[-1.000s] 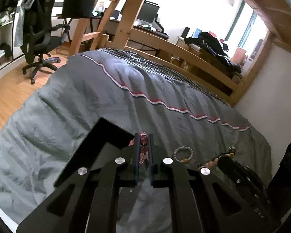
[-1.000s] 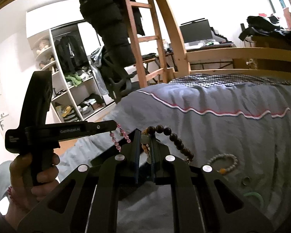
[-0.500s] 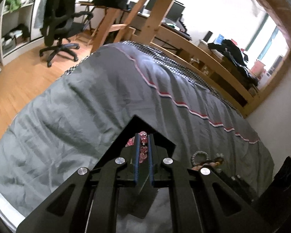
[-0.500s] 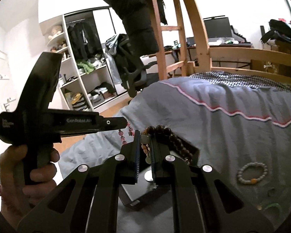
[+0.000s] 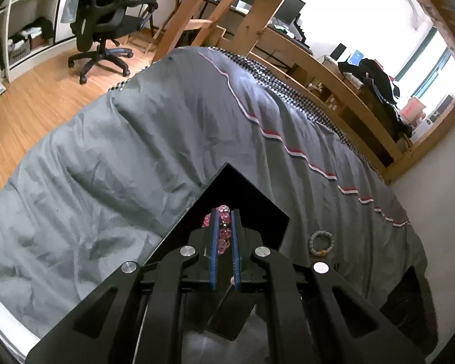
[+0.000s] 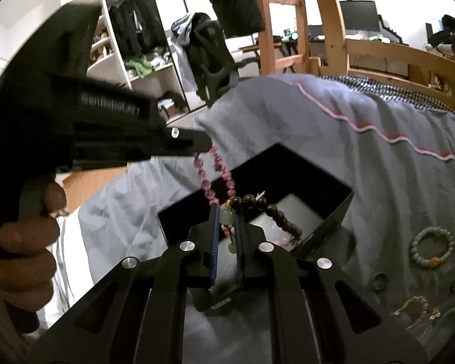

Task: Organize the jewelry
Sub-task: 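Lower both bracelets into the black box and open both tools, then move both tools back over the remaining jewelry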

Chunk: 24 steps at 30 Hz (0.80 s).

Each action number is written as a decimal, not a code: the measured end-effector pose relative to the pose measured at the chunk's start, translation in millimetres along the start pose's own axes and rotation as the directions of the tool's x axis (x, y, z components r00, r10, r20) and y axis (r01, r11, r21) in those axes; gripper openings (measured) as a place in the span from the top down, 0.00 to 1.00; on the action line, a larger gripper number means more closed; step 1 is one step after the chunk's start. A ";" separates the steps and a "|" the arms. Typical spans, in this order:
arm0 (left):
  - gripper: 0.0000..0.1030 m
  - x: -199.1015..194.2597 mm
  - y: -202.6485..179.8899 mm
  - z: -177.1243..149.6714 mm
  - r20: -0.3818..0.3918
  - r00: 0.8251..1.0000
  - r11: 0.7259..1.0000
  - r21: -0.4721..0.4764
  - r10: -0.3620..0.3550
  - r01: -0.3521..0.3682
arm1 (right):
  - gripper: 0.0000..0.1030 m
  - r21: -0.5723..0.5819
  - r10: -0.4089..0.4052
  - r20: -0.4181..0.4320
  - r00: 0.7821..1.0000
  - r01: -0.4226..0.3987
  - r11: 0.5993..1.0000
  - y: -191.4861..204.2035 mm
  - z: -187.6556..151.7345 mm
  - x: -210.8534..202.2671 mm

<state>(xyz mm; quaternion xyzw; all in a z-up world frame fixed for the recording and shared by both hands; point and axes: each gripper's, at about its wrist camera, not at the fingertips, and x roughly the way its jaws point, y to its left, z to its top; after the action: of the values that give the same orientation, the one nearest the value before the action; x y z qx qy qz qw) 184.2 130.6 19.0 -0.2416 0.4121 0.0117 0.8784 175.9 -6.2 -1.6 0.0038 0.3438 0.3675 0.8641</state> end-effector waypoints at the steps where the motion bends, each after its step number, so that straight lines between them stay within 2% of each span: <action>1: 0.93 0.3 1.2 -0.1 -0.001 1.000 1.000 -0.006 0.005 -0.005 | 0.86 0.000 0.004 -0.014 1.000 -0.004 1.000 -0.1 -0.6 1.6; 2: 0.93 -0.3 2.2 -0.1 0.001 1.000 1.000 -0.008 0.009 -0.009 | 0.82 0.001 0.006 -0.023 1.000 -0.006 1.000 0.0 -1.5 2.3; 3: 0.93 -1.7 3.2 0.2 0.008 1.000 1.000 -0.014 0.011 -0.011 | 0.68 0.002 0.010 -0.034 0.999 -0.010 1.000 -0.1 -2.3 3.4; 4: 0.93 -3.1 3.0 -0.1 0.014 1.000 1.000 -0.016 0.012 -0.012 | 0.47 0.002 0.021 -0.039 0.999 -0.021 1.000 -0.1 -2.9 3.4; 6: 0.93 -6.1 2.0 0.3 0.027 1.000 1.000 -0.013 0.011 -0.010 | 0.27 0.001 0.023 -0.016 1.000 -0.023 1.000 0.9 -4.4 -0.3; 7: 0.92 -7.1 1.6 0.4 0.032 0.999 1.000 -0.011 0.011 -0.011 | 0.21 -0.003 0.024 0.000 1.000 -0.024 1.000 1.7 -4.4 -3.3; 9: 0.80 -8.6 0.8 0.5 0.047 0.999 1.000 -0.003 0.026 -0.026 | 0.15 -0.004 0.034 0.003 0.999 -0.034 0.999 2.1 -3.7 -5.8; 11: 0.38 -12.2 0.7 0.5 0.072 0.996 0.999 -0.001 0.048 -0.048 | 0.10 -0.003 0.039 0.011 0.999 -0.039 0.999 1.0 -2.7 -9.5; 13: 0.26 -19.1 0.9 0.7 0.114 0.992 0.998 -0.009 0.059 -0.058 | 0.05 -0.002 0.027 0.016 1.000 -0.027 1.000 -0.7 -2.0 -13.8; 15: 0.24 -23.7 -0.5 1.9 0.137 0.989 0.999 -0.003 0.047 -0.047 | 0.04 0.012 -0.008 0.033 0.999 0.008 1.000 -6.8 -1.0 -21.1; 17: 0.14 -25.0 -1.8 1.8 0.147 0.988 0.999 0.001 0.042 -0.043 | 0.04 0.031 -0.040 0.045 0.998 0.039 0.999 -16.4 0.1 -30.3; 20: 0.11 -22.0 -6.9 -0.5 0.142 0.990 1.000 0.020 0.014 -0.017 | 0.04 0.041 -0.101 0.058 0.993 0.099 0.994 -30.2 2.6 -45.1; 24: 0.07 -14.5 -19.8 -6.2 0.126 0.991 0.998 0.059 -0.032 0.025 | 0.04 0.039 -0.213 0.082 0.974 0.210 0.977 -52.9 6.0 -76.1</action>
<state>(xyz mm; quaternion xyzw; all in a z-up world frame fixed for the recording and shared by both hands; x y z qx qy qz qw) 174.4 113.0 34.4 -0.2208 0.3520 0.0027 0.9096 175.4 -91.9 34.3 -0.0040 0.3104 0.2677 0.9121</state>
